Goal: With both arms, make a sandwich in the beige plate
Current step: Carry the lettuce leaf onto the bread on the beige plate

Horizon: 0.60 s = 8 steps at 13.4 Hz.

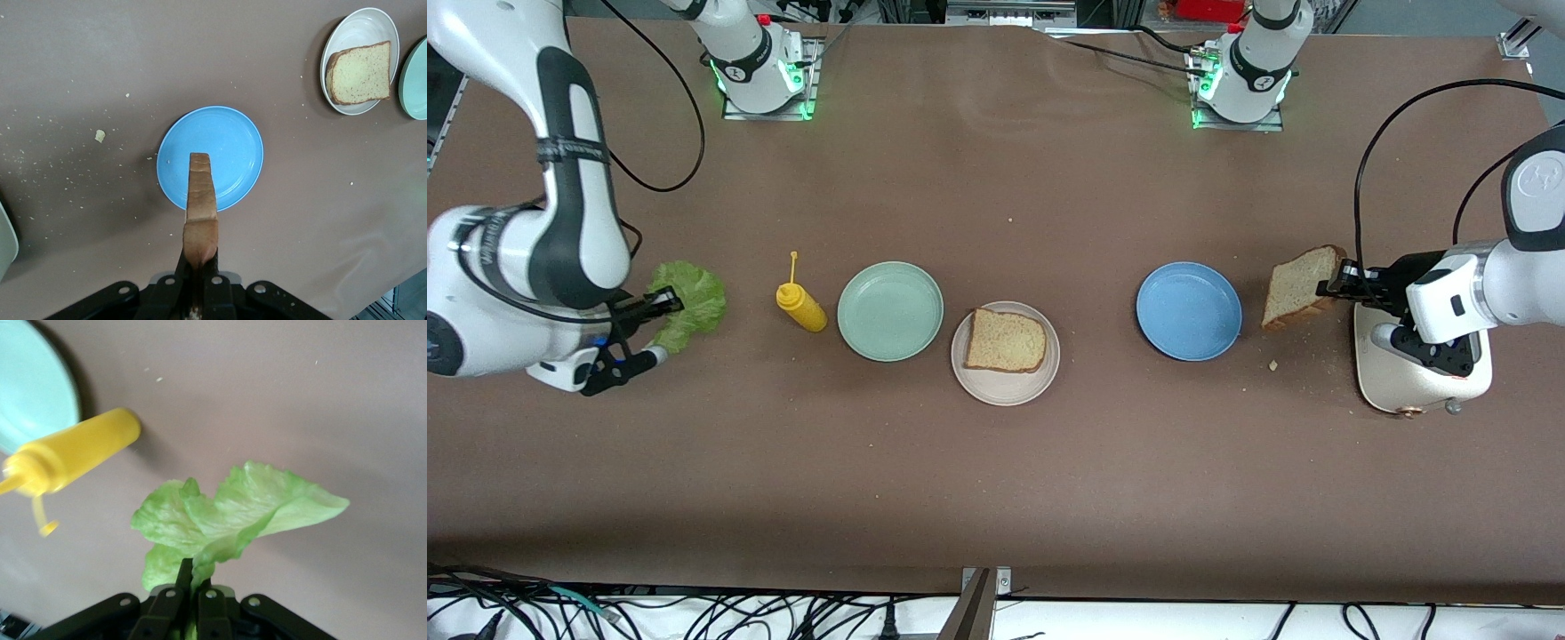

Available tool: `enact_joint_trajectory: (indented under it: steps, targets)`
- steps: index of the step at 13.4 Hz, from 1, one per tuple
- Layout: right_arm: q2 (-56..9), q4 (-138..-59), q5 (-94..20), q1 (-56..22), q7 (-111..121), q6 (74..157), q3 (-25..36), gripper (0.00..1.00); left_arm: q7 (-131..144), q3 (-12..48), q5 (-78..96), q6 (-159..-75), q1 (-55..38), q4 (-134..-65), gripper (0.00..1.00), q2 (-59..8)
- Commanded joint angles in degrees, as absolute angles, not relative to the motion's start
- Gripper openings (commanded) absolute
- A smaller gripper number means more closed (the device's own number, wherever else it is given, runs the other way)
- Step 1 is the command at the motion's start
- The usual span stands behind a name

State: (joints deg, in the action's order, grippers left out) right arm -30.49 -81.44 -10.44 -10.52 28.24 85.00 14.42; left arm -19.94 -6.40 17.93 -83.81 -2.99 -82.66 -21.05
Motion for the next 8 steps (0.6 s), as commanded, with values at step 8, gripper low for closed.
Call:
enact_joint_trajectory:
  steps: [8]
  targets:
    - [-26.63,-74.18,-17.83,-18.19,7.85,75.14,13.62,0.0,-12.31,-6.68,23.91,-82.71,-3.07,-81.65,0.0,-21.45]
